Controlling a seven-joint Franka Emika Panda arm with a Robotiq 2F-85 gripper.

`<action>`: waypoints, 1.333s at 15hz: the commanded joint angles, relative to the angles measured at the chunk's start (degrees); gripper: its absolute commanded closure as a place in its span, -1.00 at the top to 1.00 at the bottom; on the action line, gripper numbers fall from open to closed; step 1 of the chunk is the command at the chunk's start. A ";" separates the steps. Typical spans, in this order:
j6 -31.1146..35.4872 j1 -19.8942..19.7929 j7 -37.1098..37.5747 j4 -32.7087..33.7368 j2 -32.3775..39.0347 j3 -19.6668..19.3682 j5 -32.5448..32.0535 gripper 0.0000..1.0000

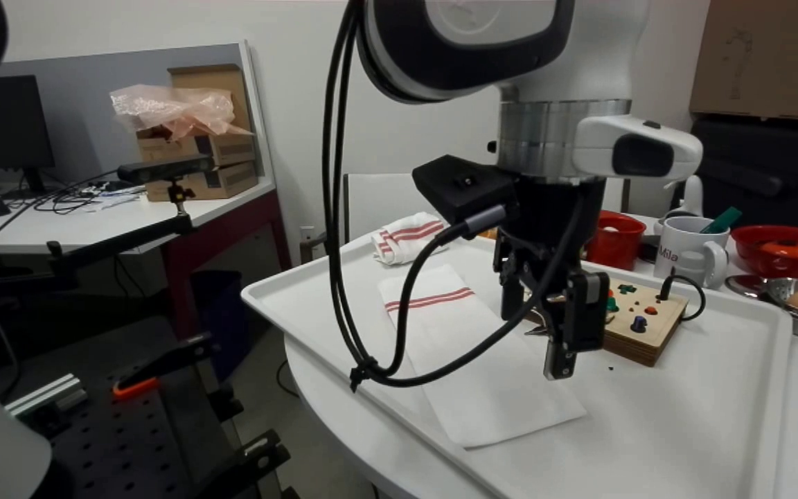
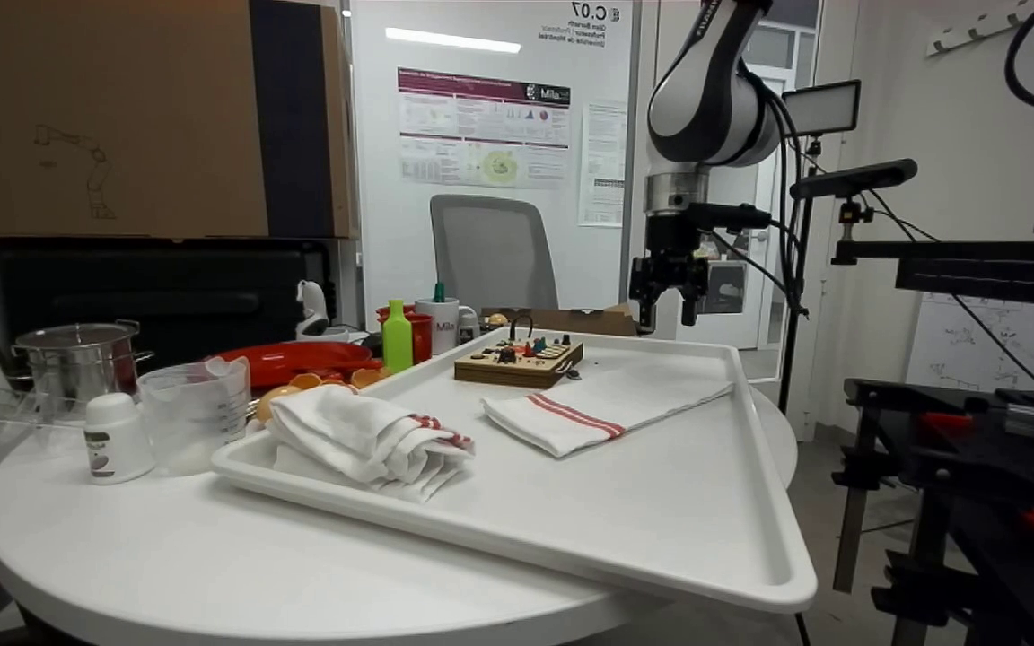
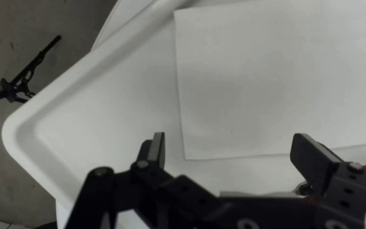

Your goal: Fold the towel twice

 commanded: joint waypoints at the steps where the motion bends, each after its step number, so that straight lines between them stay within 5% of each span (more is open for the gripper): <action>1: -7.61 -2.43 -2.93 4.81 3.88 0.10 2.81 1.00; 7: -12.68 -3.91 -2.50 7.20 7.78 0.01 3.05 1.00; 17: -11.80 -3.45 -1.48 6.83 9.76 0.91 4.31 0.99; 18: -11.64 -3.17 -0.90 6.84 10.00 0.65 3.96 0.49; 20: -11.69 -3.10 -0.65 6.87 10.28 0.59 3.85 0.39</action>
